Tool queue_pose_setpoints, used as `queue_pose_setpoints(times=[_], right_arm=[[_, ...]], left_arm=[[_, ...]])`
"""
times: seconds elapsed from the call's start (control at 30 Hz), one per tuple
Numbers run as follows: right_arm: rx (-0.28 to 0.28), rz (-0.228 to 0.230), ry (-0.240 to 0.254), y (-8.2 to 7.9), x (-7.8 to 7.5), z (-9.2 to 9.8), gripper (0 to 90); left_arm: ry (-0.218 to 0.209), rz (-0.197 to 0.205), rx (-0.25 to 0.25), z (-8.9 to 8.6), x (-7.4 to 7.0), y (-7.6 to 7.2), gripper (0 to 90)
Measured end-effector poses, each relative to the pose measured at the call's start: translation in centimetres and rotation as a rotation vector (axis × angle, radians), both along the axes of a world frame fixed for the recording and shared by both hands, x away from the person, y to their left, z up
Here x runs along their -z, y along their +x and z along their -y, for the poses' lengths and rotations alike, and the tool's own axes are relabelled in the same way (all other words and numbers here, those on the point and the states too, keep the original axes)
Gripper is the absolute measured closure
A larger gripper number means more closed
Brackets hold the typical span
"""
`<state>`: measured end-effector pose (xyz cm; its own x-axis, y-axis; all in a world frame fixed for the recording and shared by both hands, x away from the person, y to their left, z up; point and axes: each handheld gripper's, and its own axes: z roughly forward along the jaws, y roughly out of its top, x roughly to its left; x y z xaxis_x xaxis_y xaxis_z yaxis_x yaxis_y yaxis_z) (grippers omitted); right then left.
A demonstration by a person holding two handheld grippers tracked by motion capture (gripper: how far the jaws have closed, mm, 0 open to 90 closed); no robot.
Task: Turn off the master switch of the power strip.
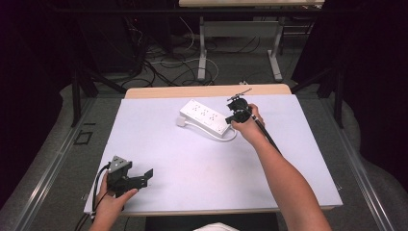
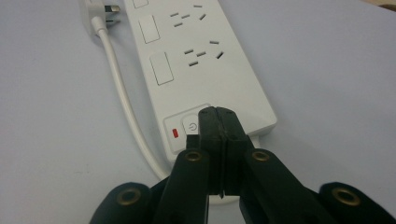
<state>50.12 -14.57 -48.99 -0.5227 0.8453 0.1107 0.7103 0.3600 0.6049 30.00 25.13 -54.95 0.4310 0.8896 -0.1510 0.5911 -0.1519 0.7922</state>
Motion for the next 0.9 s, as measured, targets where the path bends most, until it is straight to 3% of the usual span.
queue_pose_setpoints(times=[0.4,0.53,0.67,0.7,0.73,0.77,0.9], right_arm=[[-0.053,0.023,-0.033,0.2,1.3,-1.9,90.0],[-0.047,0.004,-0.047,0.3,1.6,-2.4,90.0],[-0.051,0.022,-0.044,0.5,2.1,-2.6,90.0],[-0.054,0.007,-0.054,0.5,2.1,-2.6,90.0],[-0.051,0.021,-0.042,0.6,2.4,-2.7,90.0],[-0.049,-0.016,-0.081,0.6,2.2,-2.8,90.0],[-0.054,0.017,-0.071,0.7,2.9,-3.1,90.0]], left_arm=[[0.004,0.005,-0.002,-0.1,0.0,-0.1,7.4],[0.002,0.006,-0.003,-0.2,0.0,-0.1,7.4],[0.000,0.005,-0.005,-0.2,0.0,-0.1,7.5],[-0.001,0.005,-0.003,-0.2,0.0,-0.1,7.5],[-0.001,0.005,-0.003,-0.2,0.0,-0.1,7.5],[-0.002,0.005,-0.002,-0.2,0.0,-0.1,7.5],[0.001,0.004,-0.006,-0.2,0.0,-0.1,7.5]])
